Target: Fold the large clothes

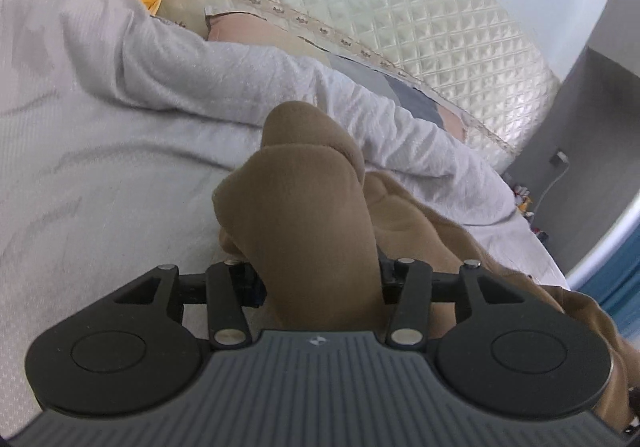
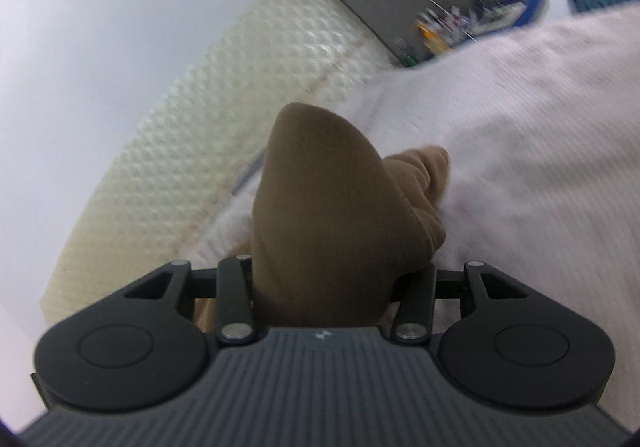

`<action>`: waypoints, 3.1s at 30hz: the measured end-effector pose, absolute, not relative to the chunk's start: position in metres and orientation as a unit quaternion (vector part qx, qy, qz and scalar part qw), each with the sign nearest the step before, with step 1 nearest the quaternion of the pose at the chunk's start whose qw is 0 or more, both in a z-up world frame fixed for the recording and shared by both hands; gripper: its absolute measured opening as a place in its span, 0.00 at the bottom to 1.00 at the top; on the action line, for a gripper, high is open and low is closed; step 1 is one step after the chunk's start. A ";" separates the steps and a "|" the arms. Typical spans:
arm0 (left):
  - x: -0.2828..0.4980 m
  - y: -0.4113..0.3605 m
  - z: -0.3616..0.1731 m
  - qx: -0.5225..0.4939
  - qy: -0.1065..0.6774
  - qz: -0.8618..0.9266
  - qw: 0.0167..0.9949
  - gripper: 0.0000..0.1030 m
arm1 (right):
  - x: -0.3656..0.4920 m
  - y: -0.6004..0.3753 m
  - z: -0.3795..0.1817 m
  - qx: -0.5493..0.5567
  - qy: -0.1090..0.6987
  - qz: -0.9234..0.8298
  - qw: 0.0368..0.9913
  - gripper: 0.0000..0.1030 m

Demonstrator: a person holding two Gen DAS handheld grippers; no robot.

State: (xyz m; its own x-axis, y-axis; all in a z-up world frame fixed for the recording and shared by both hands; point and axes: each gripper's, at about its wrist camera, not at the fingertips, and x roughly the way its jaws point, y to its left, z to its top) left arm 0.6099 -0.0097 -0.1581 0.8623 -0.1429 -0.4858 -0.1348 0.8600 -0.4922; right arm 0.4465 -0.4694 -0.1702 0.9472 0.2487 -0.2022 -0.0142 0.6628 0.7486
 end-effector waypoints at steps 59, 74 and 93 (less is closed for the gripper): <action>0.095 -0.029 0.137 -0.026 0.161 -0.152 0.975 0.73 | 0.055 -0.256 0.086 0.118 0.081 0.075 0.987 0.66; 0.093 -0.027 0.044 -0.039 0.175 -0.170 0.969 0.73 | 0.059 -0.230 -0.011 0.079 0.132 0.042 0.987 0.66; 0.120 -0.021 -0.035 -0.046 0.228 -0.128 0.964 0.73 | 0.066 -0.228 -0.054 0.080 0.141 0.017 0.987 0.66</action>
